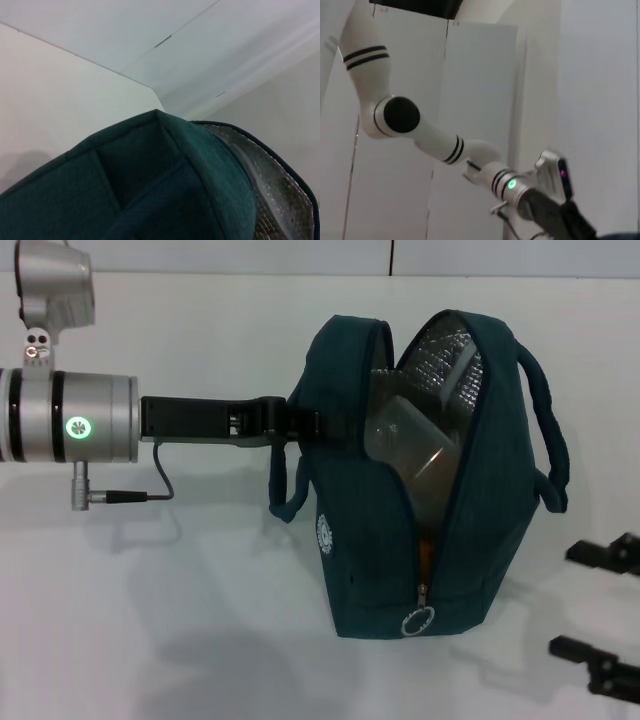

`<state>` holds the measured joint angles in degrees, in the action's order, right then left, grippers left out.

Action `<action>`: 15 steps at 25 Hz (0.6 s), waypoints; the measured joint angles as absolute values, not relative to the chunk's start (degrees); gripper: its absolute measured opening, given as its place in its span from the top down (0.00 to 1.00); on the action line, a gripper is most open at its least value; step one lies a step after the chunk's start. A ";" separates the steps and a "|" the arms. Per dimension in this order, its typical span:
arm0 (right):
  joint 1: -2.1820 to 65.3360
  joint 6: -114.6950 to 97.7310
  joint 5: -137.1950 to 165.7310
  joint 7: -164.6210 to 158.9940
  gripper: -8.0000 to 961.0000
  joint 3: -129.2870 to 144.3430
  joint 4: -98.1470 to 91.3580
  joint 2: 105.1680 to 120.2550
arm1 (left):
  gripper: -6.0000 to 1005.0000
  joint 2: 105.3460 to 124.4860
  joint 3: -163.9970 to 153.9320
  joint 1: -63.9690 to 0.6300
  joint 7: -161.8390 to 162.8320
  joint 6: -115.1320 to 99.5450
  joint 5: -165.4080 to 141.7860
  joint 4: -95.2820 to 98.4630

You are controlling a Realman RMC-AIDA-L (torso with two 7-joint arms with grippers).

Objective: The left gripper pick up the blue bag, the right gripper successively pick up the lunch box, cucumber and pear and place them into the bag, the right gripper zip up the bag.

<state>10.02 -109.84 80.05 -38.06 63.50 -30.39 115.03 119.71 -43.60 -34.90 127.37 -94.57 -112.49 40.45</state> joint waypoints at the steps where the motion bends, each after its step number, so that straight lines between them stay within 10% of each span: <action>1: 10.45 -109.19 80.46 -38.05 0.28 63.90 -29.44 115.08 | 0.96 119.71 -43.60 -34.87 127.36 -94.56 -112.34 40.44; 15: 12.75 -99.04 81.47 -38.62 0.29 70.42 -23.04 115.13 | 0.96 119.67 -43.59 -35.06 127.22 -94.57 -111.88 40.43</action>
<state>12.75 -99.04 81.47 -38.62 70.42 -23.04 115.13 119.67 -43.59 -35.06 127.22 -94.57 -111.88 40.43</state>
